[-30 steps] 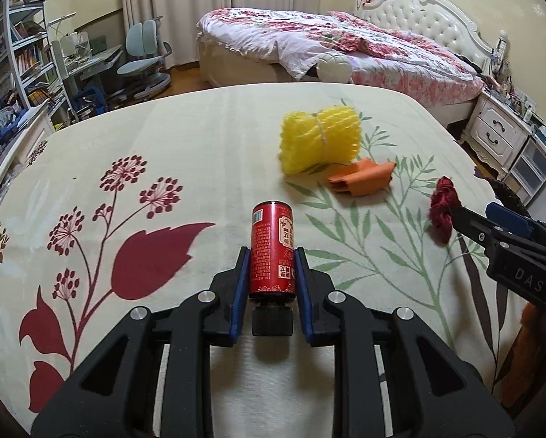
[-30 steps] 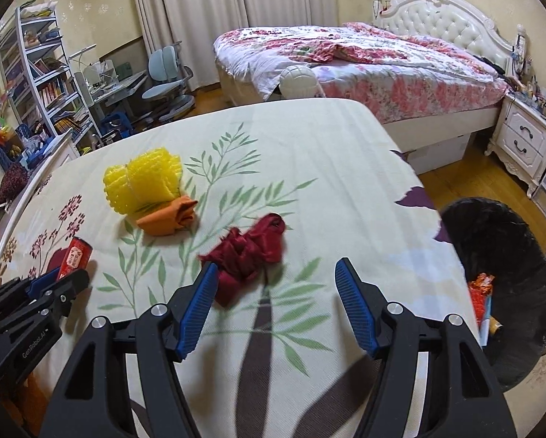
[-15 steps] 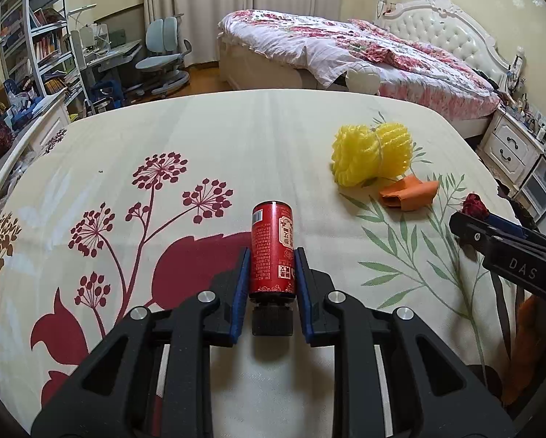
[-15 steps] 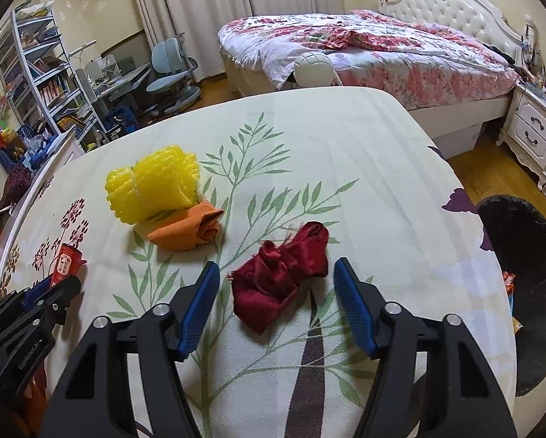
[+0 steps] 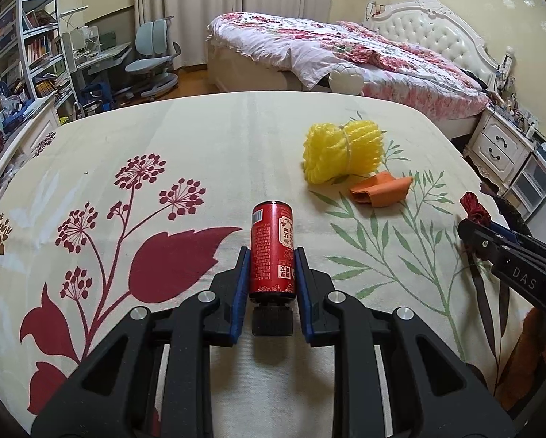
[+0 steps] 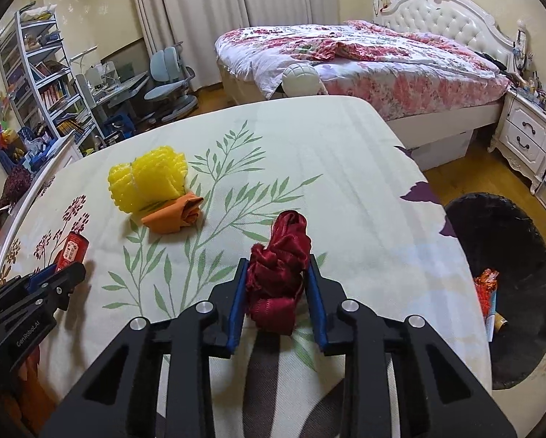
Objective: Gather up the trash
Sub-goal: 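Carry the red can and dark red cloth over the trash bin with both tools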
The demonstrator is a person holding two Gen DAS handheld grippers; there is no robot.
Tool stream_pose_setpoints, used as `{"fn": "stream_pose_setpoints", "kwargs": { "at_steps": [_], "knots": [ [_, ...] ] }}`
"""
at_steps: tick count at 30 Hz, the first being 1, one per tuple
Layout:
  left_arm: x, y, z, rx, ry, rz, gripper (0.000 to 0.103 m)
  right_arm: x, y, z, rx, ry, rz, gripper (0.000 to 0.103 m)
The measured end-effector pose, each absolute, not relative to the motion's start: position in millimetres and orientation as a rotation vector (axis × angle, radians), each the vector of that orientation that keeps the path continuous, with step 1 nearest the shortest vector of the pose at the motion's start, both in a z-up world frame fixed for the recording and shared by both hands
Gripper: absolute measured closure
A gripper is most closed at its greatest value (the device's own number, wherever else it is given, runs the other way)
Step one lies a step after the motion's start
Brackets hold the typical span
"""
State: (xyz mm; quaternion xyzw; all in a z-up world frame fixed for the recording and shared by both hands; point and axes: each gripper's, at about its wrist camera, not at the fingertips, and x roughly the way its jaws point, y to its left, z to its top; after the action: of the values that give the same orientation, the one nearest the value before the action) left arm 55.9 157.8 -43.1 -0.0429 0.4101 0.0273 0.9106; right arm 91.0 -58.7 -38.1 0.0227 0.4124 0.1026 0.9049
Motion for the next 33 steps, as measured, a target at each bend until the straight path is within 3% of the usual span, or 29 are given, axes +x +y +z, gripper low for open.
{"fn": "stream_pose_setpoints", "kwargs": {
  "at_steps": [16, 33],
  "knots": [
    [68.1, 42.9, -24.5, -0.011, 0.770, -0.184, 0.080, 57.7, -155.9, -13.3, 0.006, 0.742, -0.002, 0.072],
    [111.9, -93.0, -30.2, 0.099, 0.738, -0.382, 0.080, 74.4, -239.9, -34.6, 0.110, 0.742, -0.178, 0.072]
  ]
}}
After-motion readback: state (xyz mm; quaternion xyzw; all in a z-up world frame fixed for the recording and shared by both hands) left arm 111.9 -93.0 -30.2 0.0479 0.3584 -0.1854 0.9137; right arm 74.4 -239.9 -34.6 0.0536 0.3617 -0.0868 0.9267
